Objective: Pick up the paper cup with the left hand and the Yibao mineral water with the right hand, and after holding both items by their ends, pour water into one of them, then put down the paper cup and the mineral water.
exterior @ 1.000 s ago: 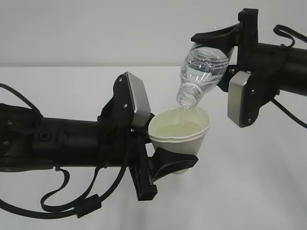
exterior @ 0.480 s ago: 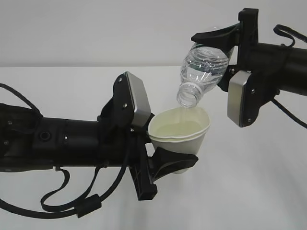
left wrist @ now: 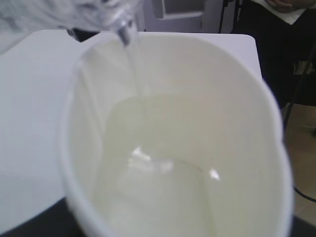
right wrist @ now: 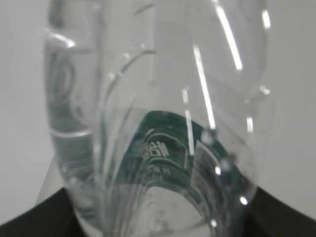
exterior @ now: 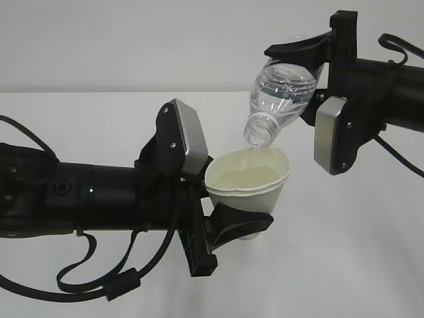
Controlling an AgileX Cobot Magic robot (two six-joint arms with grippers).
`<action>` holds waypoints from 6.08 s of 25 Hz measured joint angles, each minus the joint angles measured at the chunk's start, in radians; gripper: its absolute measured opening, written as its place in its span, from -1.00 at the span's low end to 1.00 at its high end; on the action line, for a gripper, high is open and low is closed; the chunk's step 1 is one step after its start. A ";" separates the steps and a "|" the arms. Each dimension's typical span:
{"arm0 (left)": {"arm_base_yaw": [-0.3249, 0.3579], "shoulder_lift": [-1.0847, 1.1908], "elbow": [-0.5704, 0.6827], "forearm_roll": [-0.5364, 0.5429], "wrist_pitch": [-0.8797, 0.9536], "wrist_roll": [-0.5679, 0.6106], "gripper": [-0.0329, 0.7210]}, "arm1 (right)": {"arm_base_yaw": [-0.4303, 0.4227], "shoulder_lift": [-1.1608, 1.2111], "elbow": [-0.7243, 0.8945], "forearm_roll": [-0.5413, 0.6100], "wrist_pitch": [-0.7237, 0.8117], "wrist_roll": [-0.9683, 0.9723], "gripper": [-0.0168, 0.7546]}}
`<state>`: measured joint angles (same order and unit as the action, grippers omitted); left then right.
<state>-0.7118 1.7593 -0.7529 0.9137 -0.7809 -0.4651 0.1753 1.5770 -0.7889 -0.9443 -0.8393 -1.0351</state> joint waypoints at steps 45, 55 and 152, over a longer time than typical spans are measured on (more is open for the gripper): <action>0.000 0.000 0.000 -0.025 0.001 0.000 0.08 | 0.000 0.000 0.000 0.077 -0.055 0.224 0.20; 0.000 0.000 0.000 -0.025 0.002 0.000 0.08 | 0.000 0.000 0.000 0.155 -0.082 0.295 0.20; 0.000 0.000 0.000 -0.029 0.005 0.000 0.08 | 0.000 0.000 0.041 0.982 0.068 0.665 0.20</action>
<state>-0.7118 1.7593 -0.7529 0.8844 -0.7759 -0.4651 0.1753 1.5770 -0.7477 0.0380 -0.7711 -0.3699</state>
